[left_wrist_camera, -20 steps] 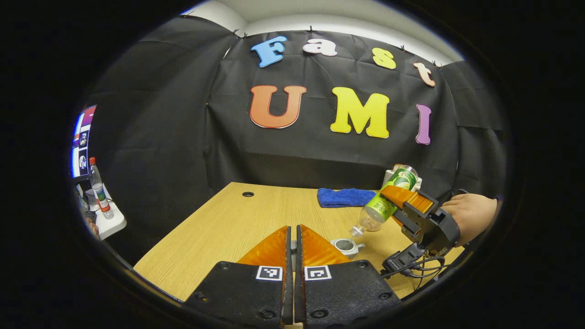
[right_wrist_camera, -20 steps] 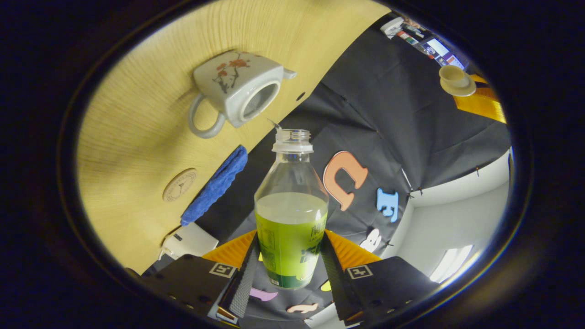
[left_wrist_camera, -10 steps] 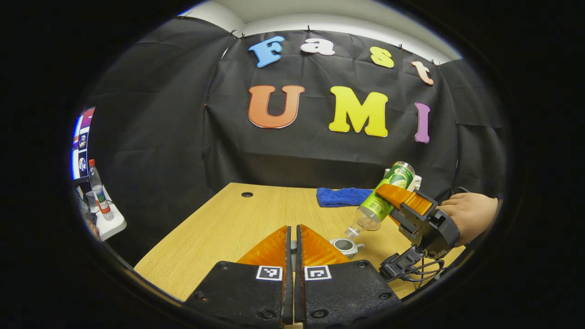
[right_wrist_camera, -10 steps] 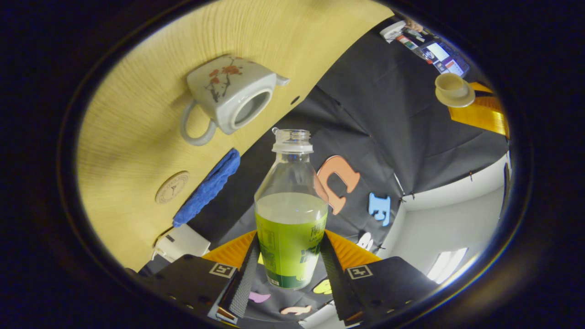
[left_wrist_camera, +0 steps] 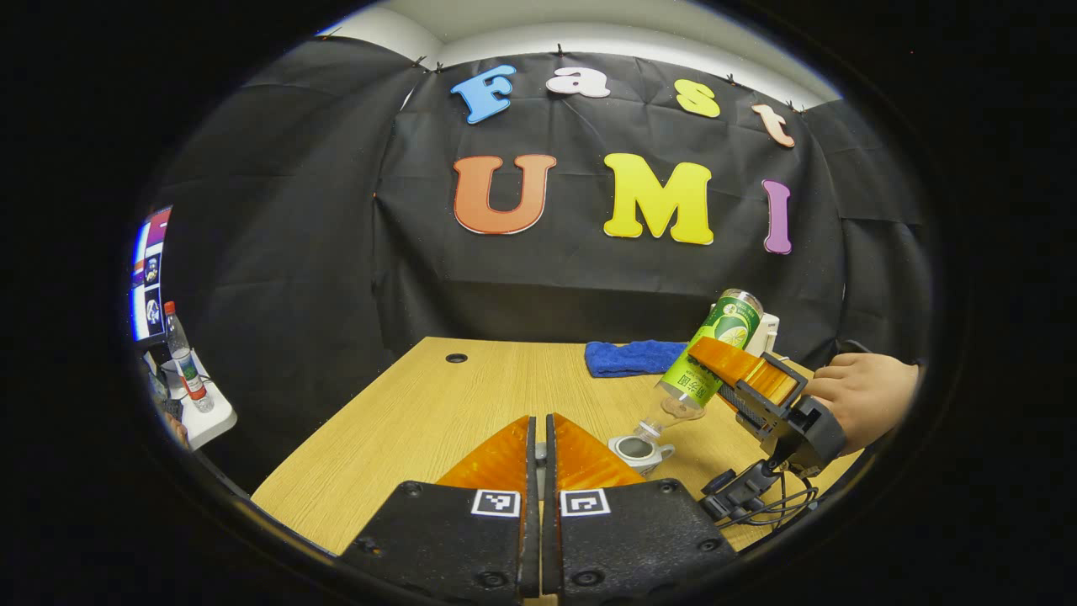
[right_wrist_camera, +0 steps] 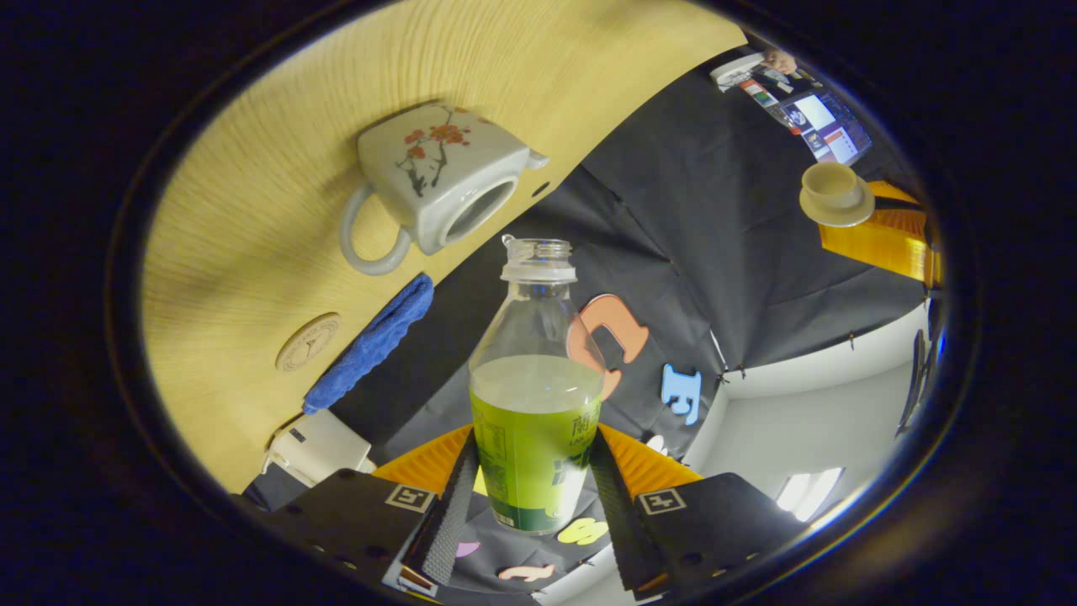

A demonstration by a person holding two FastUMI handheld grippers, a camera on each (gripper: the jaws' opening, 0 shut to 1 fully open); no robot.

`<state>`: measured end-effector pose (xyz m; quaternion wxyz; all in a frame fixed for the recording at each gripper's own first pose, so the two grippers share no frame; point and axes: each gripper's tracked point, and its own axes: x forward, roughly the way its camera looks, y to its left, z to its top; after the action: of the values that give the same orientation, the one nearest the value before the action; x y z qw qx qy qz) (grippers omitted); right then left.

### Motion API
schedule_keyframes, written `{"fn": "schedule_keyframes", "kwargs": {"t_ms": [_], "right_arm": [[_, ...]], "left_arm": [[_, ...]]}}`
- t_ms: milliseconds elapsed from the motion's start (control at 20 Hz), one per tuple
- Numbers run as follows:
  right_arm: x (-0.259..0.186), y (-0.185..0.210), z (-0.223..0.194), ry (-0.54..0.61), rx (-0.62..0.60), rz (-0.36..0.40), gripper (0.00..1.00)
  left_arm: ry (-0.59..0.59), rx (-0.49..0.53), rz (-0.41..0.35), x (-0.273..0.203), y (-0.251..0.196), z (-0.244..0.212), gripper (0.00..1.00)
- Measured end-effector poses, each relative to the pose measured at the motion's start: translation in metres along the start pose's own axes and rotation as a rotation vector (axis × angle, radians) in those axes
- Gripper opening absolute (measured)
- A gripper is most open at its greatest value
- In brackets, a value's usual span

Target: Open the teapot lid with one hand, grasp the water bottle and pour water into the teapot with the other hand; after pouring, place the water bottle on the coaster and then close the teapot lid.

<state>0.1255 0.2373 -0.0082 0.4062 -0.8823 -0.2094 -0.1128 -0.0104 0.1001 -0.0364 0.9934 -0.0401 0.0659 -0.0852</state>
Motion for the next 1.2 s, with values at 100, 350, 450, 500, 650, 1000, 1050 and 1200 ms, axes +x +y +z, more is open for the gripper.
{"fn": "schedule_keyframes", "kwargs": {"t_ms": [100,350,450,500,650,1000,1050,1200], "right_arm": [[-0.001,0.006,-0.002,0.008,0.015,0.005,0.75],[-0.002,0.007,-0.003,0.012,0.026,-0.02,0.7],[-0.005,0.008,-0.003,0.015,0.032,-0.033,0.72],[-0.005,0.008,-0.003,0.015,0.038,-0.034,0.72],[-0.003,0.009,-0.005,0.014,0.071,-0.033,0.72],[-0.003,0.013,-0.028,0.062,0.335,-0.025,0.75],[-0.003,0.016,-0.031,0.074,0.386,-0.015,0.75],[0.0,0.027,-0.042,0.116,0.581,0.042,0.76]], "left_arm": [[0.004,0.001,0.004,0.001,0.001,-0.001,0.04],[0.015,0.007,0.019,0.004,0.004,-0.005,0.04],[0.019,0.021,0.026,0.005,0.004,-0.007,0.04],[0.02,0.03,0.029,0.006,0.003,-0.007,0.04],[0.017,0.036,0.022,0.007,0.0,-0.007,0.04],[-0.019,0.02,0.031,0.006,0.01,0.0,0.04],[-0.02,0.016,0.031,0.006,0.011,-0.001,0.04],[-0.008,0.003,0.037,0.008,0.013,-0.004,0.04]]}}
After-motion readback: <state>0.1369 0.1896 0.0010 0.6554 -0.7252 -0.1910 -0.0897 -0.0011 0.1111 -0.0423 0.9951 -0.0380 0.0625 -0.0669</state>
